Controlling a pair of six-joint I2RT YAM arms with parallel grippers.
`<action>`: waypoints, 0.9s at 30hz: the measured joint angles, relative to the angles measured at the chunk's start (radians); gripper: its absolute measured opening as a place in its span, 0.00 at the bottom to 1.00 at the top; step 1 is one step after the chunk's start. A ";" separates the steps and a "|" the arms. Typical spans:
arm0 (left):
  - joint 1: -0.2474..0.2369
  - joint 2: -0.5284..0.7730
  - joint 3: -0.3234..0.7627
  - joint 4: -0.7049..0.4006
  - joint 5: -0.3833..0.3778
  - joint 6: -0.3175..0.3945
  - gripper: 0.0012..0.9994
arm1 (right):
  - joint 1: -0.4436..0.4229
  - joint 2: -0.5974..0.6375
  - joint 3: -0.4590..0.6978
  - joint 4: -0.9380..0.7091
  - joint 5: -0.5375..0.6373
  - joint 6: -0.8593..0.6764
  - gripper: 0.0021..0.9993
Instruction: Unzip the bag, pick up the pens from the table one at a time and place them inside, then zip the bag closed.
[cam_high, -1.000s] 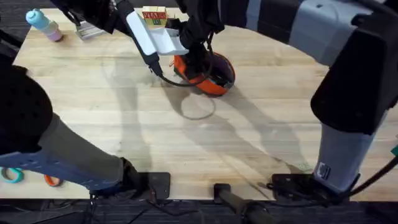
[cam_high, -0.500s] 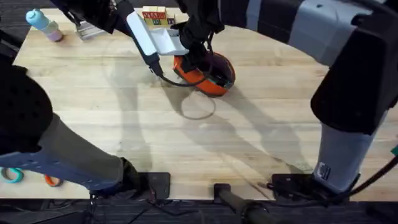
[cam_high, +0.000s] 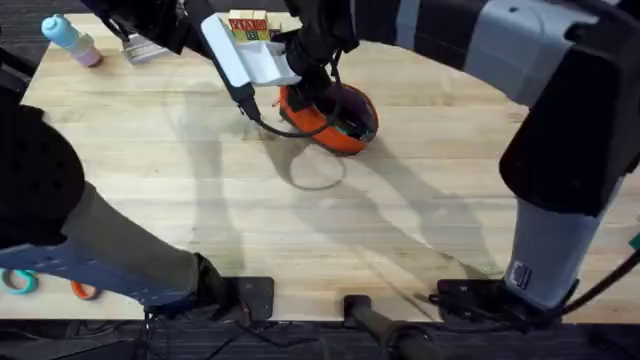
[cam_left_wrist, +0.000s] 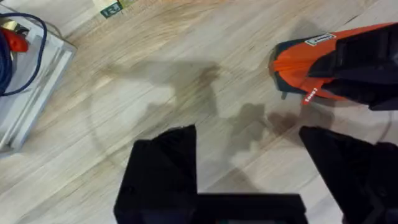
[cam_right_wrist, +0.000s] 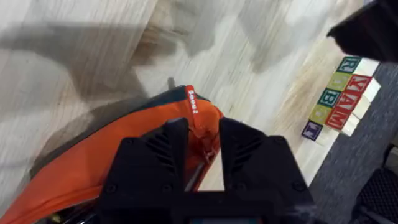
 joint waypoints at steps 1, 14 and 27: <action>0.000 0.000 0.000 0.000 0.000 0.000 0.99 | 0.000 0.001 0.000 0.000 0.000 0.000 0.31; 0.000 0.000 0.000 0.000 0.000 0.000 0.99 | 0.000 0.024 0.000 0.027 0.038 -0.001 0.12; 0.000 0.000 0.000 0.000 0.000 0.000 0.99 | 0.001 0.024 0.000 0.024 0.090 0.000 0.03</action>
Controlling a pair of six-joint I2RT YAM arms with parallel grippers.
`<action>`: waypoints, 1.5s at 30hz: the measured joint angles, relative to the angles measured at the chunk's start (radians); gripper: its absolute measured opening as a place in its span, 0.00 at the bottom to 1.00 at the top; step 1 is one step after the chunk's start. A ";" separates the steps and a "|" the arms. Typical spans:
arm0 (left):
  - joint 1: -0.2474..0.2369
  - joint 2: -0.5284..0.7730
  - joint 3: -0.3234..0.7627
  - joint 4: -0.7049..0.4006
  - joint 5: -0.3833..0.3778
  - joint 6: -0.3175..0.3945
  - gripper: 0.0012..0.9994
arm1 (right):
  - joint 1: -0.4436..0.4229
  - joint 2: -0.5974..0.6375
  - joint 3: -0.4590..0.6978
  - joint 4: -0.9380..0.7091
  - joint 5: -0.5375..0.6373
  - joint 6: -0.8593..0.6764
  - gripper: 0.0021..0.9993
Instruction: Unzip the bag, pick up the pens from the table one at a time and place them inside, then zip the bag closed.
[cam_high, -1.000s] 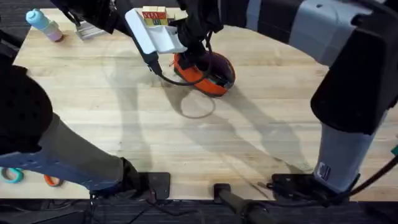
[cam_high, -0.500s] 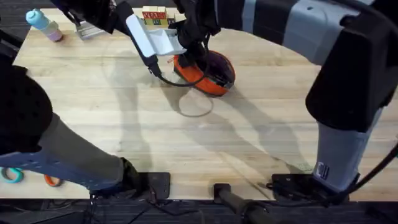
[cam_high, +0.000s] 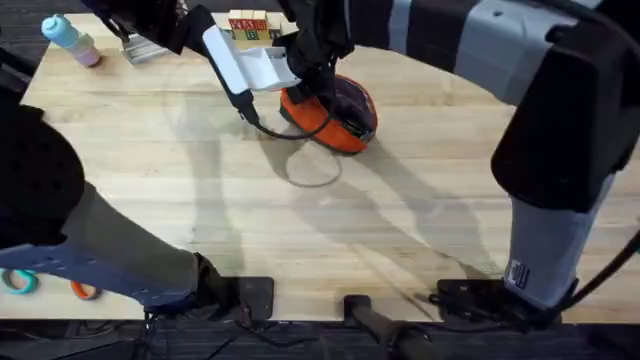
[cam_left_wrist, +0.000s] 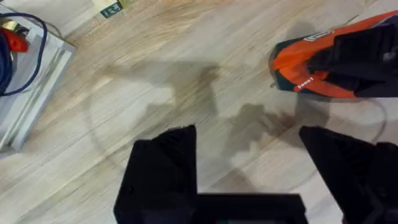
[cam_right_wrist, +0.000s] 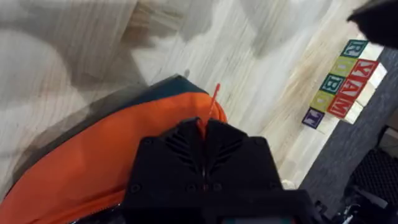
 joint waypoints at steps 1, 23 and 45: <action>0.000 0.000 0.000 0.000 0.000 0.000 0.99 | 0.001 0.000 0.000 0.000 0.004 0.000 0.03; 0.000 0.000 0.000 0.000 0.000 0.000 0.99 | 0.031 -0.001 0.019 -0.074 0.038 0.084 0.03; 0.011 0.007 0.000 -0.022 0.093 0.131 0.99 | 0.039 -0.079 0.028 -0.092 0.040 0.159 0.03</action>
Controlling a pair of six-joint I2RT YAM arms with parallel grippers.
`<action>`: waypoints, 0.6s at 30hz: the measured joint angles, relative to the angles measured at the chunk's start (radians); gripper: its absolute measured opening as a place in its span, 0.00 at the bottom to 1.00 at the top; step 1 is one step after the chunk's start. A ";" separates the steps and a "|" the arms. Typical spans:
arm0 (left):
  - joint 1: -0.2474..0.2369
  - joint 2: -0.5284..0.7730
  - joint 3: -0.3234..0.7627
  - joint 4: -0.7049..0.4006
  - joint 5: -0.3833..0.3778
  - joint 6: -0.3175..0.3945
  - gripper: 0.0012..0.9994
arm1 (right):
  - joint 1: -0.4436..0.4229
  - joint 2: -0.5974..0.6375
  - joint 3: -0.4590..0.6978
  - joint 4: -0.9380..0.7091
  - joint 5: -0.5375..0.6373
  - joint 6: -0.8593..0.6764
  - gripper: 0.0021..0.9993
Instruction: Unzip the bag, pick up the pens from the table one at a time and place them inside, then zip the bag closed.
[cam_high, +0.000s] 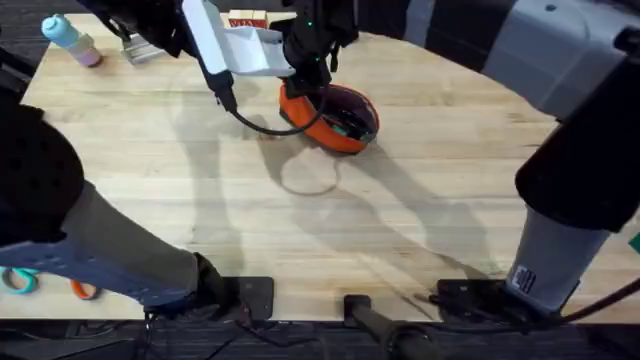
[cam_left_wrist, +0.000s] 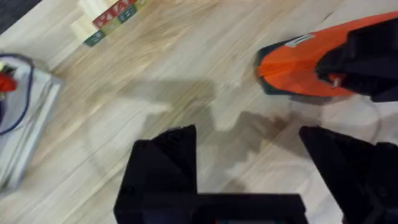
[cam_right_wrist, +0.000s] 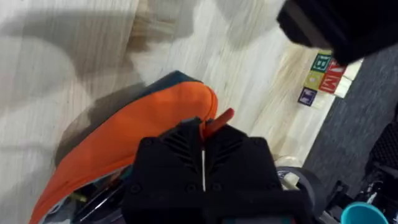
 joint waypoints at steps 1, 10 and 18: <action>0.007 0.009 0.000 -0.006 0.026 0.014 0.99 | 0.000 0.000 0.000 -0.005 0.000 0.000 0.03; 0.071 0.177 0.000 -0.072 0.227 0.225 0.99 | 0.000 0.000 0.000 -0.034 0.000 0.000 0.03; 0.069 0.246 0.000 -0.072 0.316 0.395 0.99 | 0.000 0.000 0.000 -0.034 0.000 0.000 0.03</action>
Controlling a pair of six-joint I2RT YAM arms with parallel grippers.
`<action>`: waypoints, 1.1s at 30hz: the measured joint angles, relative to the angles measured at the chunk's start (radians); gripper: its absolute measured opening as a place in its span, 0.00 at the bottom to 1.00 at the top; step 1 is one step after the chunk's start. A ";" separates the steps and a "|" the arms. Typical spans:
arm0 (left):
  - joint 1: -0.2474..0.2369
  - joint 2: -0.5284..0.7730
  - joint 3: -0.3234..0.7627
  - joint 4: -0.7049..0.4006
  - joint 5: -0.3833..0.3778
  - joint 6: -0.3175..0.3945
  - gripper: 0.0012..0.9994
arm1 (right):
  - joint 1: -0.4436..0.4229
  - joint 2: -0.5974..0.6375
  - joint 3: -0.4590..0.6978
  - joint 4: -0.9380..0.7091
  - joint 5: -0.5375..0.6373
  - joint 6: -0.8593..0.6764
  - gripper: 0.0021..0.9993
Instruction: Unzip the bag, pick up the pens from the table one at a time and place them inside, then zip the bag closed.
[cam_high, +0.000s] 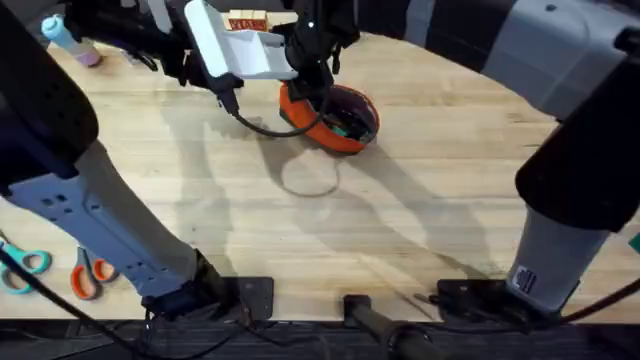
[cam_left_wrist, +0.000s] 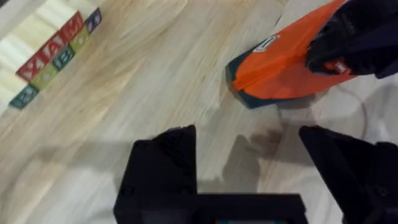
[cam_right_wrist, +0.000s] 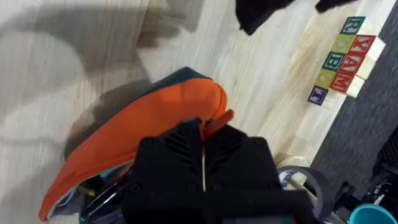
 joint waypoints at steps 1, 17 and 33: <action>0.000 0.012 0.000 0.000 0.018 0.022 0.99 | 0.000 0.000 0.000 0.000 0.000 0.000 0.03; -0.043 0.127 0.000 0.100 0.202 0.185 0.99 | 0.000 0.000 0.000 0.000 0.000 0.000 0.03; -0.137 0.209 0.000 0.172 0.239 0.207 0.99 | 0.000 0.000 0.000 0.000 0.000 0.000 0.03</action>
